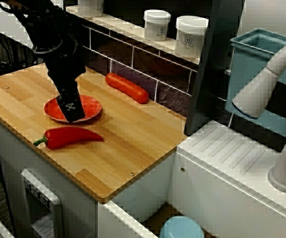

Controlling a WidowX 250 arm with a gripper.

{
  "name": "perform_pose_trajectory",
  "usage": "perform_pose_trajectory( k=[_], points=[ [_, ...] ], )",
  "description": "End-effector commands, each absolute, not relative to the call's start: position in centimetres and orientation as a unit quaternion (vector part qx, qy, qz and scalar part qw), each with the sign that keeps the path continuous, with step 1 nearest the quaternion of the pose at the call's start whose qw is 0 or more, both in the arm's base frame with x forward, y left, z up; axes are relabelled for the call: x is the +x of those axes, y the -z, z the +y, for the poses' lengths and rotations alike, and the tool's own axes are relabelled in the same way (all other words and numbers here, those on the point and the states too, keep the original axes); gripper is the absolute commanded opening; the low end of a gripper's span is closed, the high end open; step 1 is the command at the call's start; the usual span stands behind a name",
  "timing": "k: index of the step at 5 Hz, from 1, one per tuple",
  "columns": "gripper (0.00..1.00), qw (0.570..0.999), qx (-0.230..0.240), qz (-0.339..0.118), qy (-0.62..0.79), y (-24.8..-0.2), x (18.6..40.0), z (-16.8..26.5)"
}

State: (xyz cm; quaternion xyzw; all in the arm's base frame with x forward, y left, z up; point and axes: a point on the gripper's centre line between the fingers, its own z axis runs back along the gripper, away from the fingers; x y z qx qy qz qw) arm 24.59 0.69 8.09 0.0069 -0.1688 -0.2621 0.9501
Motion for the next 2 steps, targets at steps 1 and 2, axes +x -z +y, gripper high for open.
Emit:
perform_pose_trajectory(
  k=[1, 2],
  points=[
    [1.00, 0.958, 0.030, -0.156, 0.239, -5.4, 24.7, 1.0],
    [1.00, 0.968, 0.043, -0.144, 0.201, -4.0, 24.4, 1.6]
  ],
)
